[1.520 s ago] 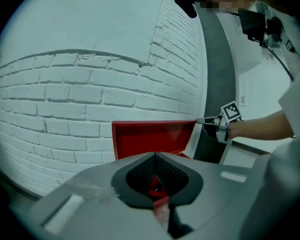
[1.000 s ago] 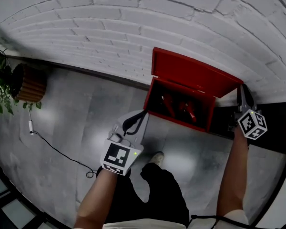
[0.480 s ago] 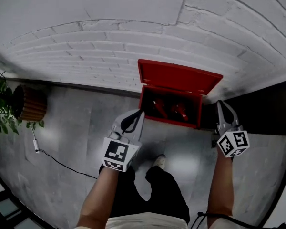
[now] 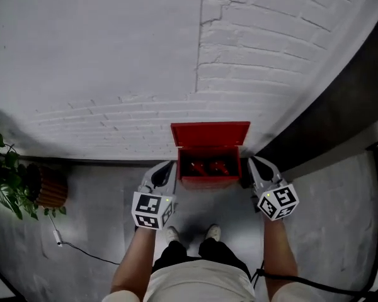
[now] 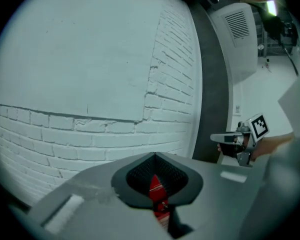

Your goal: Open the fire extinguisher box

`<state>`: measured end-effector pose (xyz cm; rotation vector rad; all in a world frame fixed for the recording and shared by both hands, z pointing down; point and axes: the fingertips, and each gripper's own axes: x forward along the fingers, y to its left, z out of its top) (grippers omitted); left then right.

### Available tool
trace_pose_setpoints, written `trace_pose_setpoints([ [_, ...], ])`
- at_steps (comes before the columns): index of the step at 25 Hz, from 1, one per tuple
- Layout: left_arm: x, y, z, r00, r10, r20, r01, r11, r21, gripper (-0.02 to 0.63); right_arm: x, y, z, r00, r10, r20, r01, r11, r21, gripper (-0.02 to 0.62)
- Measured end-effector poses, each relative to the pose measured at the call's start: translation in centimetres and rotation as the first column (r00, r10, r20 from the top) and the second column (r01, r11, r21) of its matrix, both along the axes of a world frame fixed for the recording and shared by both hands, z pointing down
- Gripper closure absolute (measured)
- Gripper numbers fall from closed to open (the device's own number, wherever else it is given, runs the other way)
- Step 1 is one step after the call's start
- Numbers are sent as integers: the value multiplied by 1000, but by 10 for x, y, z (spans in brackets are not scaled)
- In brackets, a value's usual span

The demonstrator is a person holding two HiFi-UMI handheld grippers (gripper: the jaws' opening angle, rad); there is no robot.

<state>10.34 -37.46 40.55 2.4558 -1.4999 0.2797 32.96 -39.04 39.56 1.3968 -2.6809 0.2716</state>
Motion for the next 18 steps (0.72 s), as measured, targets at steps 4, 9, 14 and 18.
trace_pose_setpoints([
  [4, -4, 1, -24, 1000, 5, -8, -4, 1000, 18, 601, -4, 14, -23, 1000, 20, -9, -20, 1000, -5, 589],
  [9, -9, -5, -27, 1000, 7, 7, -7, 1000, 11, 601, -13, 12, -24, 999, 26, -19, -27, 999, -30, 589],
  [14, -8, 6, -24, 1000, 26, 15, -26, 1000, 2, 601, -10, 18, -33, 999, 51, 0, -51, 998, -24, 589],
  [18, -11, 8, -28, 1000, 14, 7, -14, 1000, -1, 601, -6, 18, -43, 998, 60, 3, -60, 998, -12, 589],
])
